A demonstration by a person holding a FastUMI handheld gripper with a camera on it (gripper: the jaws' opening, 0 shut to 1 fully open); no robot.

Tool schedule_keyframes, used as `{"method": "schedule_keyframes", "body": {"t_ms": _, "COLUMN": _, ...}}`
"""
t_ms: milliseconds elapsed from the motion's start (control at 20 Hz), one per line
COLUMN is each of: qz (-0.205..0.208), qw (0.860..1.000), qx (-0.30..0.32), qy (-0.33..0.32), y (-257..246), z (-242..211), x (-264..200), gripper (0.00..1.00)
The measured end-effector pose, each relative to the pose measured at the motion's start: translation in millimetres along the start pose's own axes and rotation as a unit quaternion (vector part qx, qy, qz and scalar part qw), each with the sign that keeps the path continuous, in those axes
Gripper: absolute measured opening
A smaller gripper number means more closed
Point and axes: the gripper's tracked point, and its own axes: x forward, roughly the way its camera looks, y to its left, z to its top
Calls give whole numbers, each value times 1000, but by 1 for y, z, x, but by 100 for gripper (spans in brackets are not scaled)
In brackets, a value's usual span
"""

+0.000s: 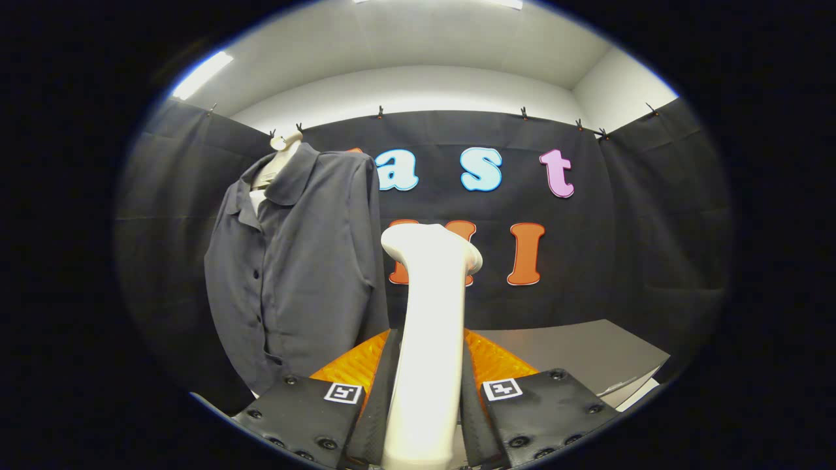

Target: Iron the clothes twice with a garment steamer, once on the left side and once on the right side.

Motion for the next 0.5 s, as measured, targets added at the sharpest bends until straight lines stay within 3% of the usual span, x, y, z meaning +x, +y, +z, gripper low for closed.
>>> {"method": "schedule_keyframes", "body": {"t_ms": 200, "qz": 12, "qw": 1000, "qx": -16, "qy": -23, "y": 22, "z": 7, "x": -35, "gripper": 53}}
{"method": "schedule_keyframes", "body": {"t_ms": 500, "qz": -13, "qw": 999, "qx": -25, "qy": -46, "y": 69, "z": 8, "x": -51, "gripper": 53}}
